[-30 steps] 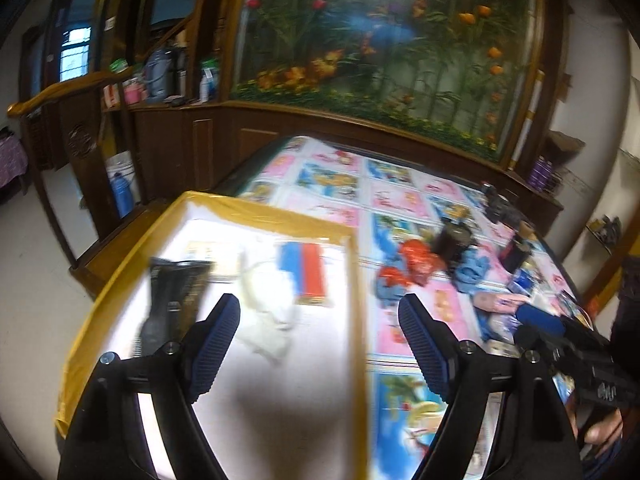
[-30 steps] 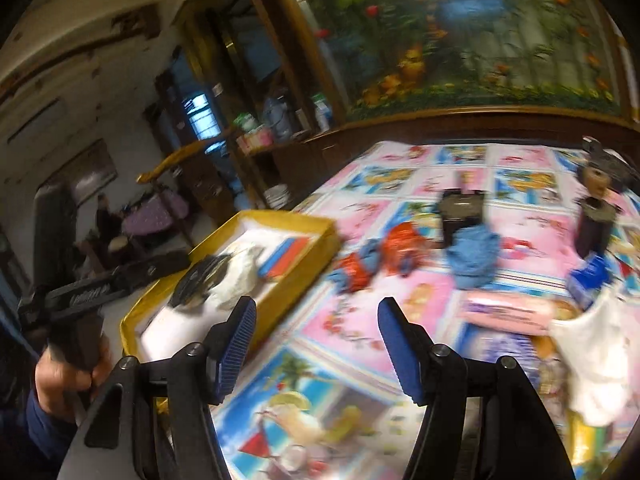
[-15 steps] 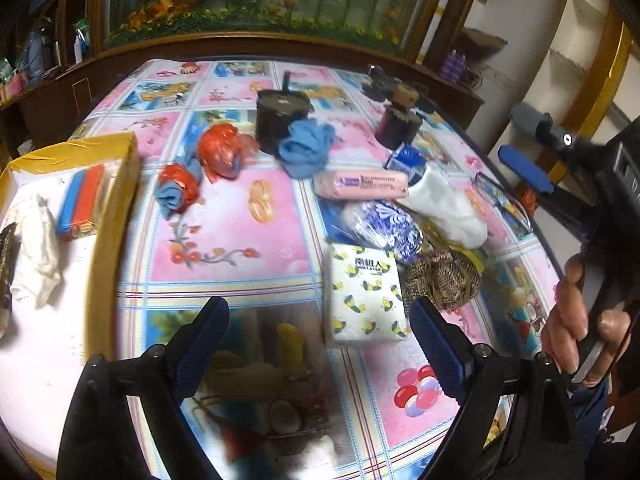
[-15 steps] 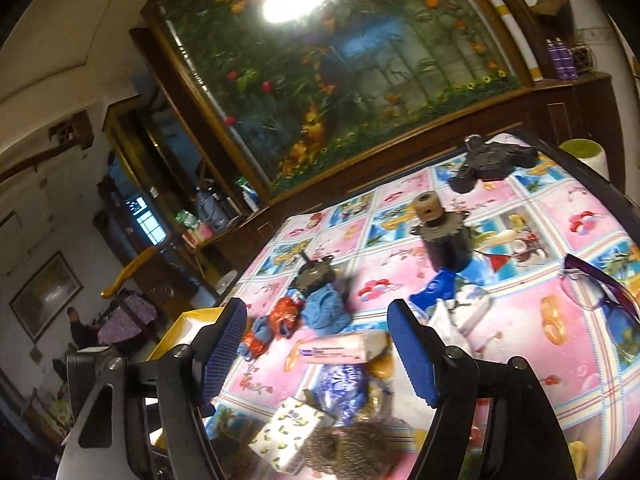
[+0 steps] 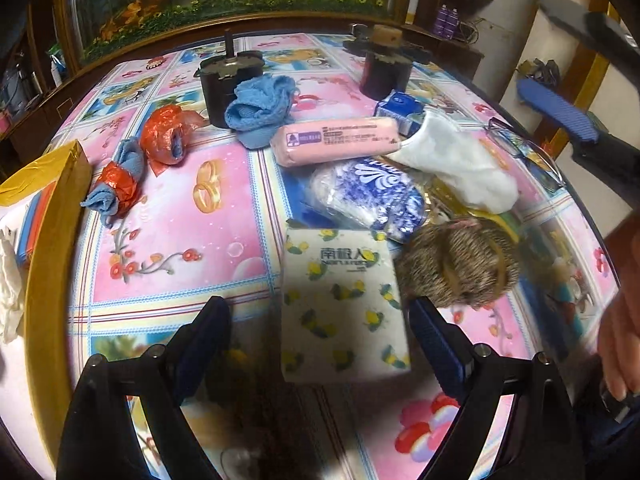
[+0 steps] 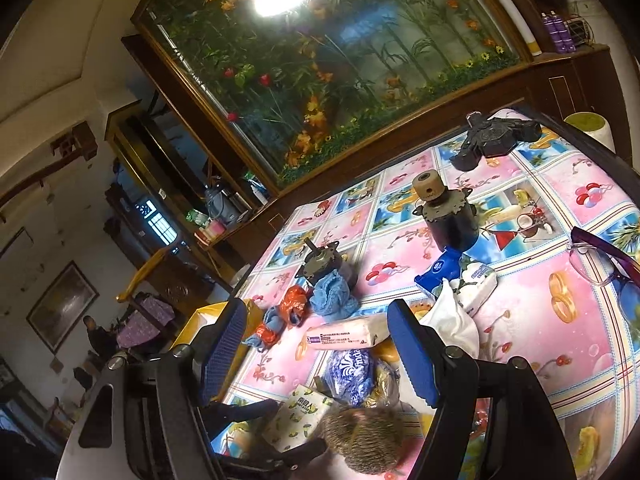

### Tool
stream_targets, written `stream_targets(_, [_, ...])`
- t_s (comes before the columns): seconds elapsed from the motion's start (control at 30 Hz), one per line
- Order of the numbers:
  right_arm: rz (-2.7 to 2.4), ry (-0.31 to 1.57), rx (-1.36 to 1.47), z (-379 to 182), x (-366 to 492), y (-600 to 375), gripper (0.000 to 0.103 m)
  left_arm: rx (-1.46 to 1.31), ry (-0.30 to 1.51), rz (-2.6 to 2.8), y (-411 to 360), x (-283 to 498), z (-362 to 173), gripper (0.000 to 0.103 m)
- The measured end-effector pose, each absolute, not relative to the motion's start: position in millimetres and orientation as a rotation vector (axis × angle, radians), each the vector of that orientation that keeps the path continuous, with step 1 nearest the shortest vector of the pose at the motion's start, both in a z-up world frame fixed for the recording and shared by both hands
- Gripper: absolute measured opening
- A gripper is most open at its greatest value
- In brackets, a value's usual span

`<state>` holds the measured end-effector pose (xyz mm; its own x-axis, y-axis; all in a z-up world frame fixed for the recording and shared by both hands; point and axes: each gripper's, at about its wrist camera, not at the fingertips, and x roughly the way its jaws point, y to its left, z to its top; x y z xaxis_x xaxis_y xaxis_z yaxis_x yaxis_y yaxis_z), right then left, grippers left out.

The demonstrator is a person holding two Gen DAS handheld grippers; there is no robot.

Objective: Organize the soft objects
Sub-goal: 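Move left tool to the white tissue pack and grasp it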

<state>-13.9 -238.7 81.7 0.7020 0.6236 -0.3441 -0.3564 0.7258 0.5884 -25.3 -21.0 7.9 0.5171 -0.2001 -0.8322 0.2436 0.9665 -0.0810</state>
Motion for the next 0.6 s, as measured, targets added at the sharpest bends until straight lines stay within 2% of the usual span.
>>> stream_targets(0.03, [0.575, 0.563, 0.511, 82, -14, -238, 0.077, 0.055, 0.977, -0.247, -19, -24, 8, 0.091])
stream_targets(0.1, [0.588, 0.581, 0.505, 80, -13, -235, 0.081, 0.029, 0.962, -0.214, -8, -23, 10, 0.079])
stream_targets(0.13, [0.596, 0.598, 0.499, 79, -12, -232, 0.081, 0.027, 0.95, -0.192, -2, -23, 12, 0.065])
stream_targets(0.17, [0.601, 0.607, 0.492, 77, -10, -231, 0.082, 0.033, 0.943, -0.159, 4, -23, 12, 0.057])
stream_targets(0.37, [0.664, 0.724, 0.345, 62, -14, -209, 0.082, -0.016, 0.921, -0.075, 36, -16, 12, 0.057])
stream_targets(0.6, [0.646, 0.839, 0.115, 36, -24, -187, 0.082, 0.007, 0.917, -0.068, 32, -14, 11, 0.059])
